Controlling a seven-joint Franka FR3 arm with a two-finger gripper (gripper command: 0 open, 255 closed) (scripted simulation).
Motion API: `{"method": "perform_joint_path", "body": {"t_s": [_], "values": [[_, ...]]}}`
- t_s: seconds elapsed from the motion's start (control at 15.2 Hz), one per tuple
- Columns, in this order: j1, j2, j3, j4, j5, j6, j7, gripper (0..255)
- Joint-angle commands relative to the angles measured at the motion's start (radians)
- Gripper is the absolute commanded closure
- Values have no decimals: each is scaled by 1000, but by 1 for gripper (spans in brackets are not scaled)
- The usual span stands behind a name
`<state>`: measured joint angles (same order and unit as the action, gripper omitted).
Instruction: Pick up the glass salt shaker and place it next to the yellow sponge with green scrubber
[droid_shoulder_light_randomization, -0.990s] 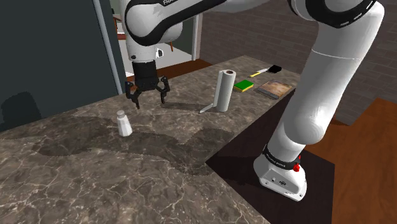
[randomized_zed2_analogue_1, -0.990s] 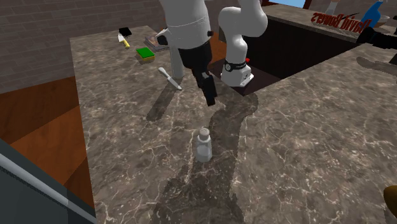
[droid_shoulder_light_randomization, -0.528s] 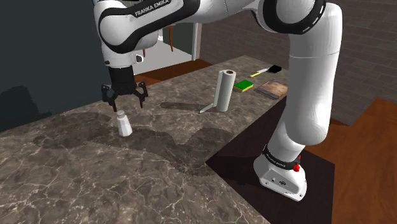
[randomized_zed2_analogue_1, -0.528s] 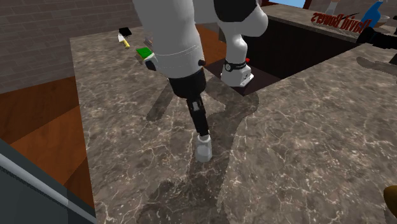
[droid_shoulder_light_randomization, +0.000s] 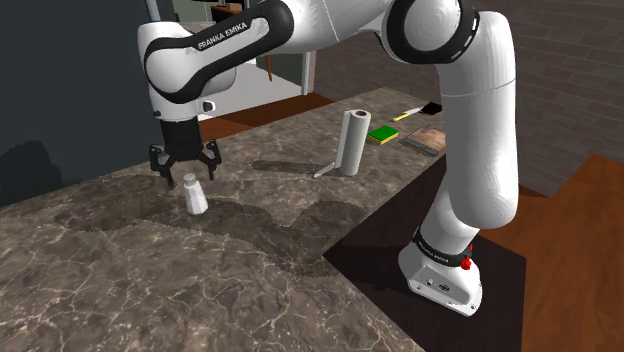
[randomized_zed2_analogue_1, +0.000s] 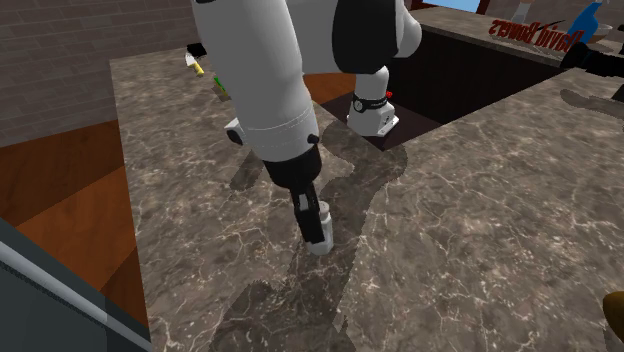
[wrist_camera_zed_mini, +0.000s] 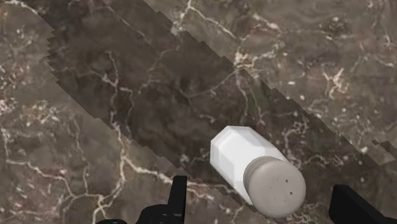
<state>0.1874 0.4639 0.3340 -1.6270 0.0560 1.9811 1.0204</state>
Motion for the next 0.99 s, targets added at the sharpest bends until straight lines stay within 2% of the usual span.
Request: {"method": "perform_joint_path", "body": {"t_s": [0.0,0.53,0.59,0.92], "values": [[3,13,-1,-16,-3,29,1,0],[3,13,-1,-16,-3,29,1,0],[3,13,-1,-16,-3,29,1,255],[3,12,-1,-17,-3,30,0,255]]}}
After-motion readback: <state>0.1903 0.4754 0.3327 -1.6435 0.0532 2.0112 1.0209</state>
